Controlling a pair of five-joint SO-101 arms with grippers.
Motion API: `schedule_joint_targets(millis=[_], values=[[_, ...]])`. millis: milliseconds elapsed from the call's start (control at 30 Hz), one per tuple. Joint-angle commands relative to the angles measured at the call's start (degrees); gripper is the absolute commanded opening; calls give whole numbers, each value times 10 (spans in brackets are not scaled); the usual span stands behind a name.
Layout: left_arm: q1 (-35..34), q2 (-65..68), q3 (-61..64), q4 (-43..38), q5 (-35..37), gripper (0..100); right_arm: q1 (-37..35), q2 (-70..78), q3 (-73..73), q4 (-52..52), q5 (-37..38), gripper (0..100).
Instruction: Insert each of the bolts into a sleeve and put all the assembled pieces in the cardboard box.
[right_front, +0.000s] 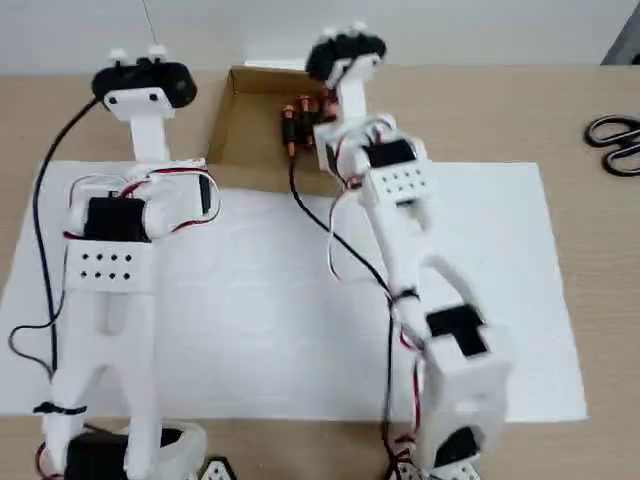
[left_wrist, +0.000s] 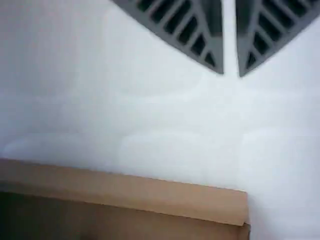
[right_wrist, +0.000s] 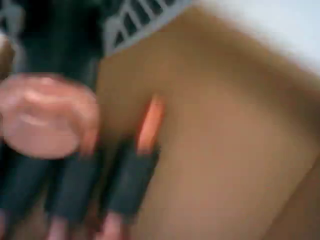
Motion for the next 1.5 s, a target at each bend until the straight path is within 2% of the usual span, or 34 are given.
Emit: schedule_joint_targets(millis=[0,367,533,667,733,833,1000,1267,1467], values=[[-2,-1,-29,2,-4,6,3,87,-175,-16,23,2],[-2,0,-28,2,-4,6,-13,381,-499,-16,25,4],[-2,0,-28,2,-4,6,-27,454,-582,-15,29,5],[-2,0,-28,3,-4,6,-34,473,-587,-16,106,5],[-2,0,-28,3,-4,6,-35,475,-586,-15,122,6],[-2,0,-27,3,-4,6,-36,473,-587,-15,122,37],[-2,0,-27,4,-4,6,-44,473,-588,35,121,189],[-2,-4,-27,6,-4,6,-51,473,-679,91,120,177],[-2,-4,-27,7,-4,6,-52,469,-783,205,120,179]])
